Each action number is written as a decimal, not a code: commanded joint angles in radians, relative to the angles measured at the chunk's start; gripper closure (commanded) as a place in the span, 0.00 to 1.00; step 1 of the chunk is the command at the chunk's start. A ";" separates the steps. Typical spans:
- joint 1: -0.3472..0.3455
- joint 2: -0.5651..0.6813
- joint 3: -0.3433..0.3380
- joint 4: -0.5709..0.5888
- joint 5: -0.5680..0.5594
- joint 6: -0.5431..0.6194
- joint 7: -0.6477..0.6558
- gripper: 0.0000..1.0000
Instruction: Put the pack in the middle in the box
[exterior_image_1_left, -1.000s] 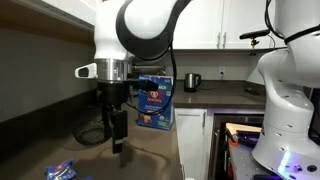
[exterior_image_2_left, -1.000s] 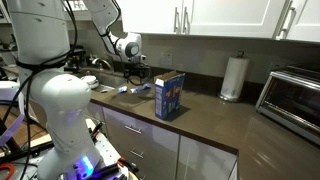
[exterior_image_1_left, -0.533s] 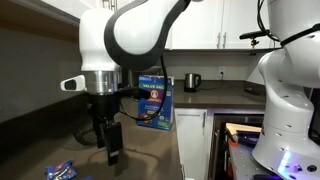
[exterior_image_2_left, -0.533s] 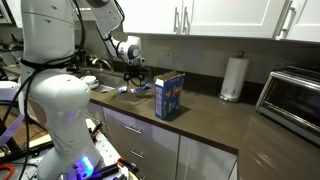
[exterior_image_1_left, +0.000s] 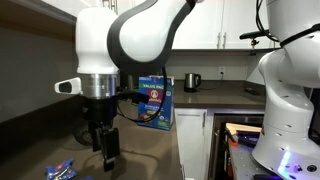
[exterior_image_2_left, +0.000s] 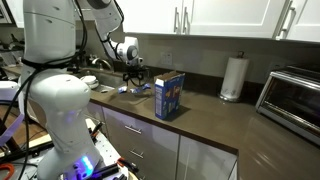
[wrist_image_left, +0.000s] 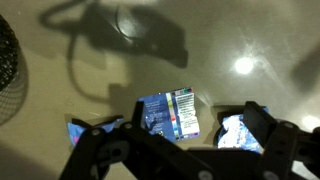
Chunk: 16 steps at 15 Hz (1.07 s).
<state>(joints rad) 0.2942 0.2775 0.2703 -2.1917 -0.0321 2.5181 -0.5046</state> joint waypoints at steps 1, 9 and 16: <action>0.019 0.059 0.009 0.010 -0.102 0.066 0.091 0.00; 0.049 0.189 -0.015 0.103 -0.238 0.068 0.149 0.03; 0.052 0.250 -0.006 0.176 -0.249 0.064 0.142 0.51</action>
<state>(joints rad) 0.3341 0.5027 0.2651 -2.0467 -0.2508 2.5819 -0.3862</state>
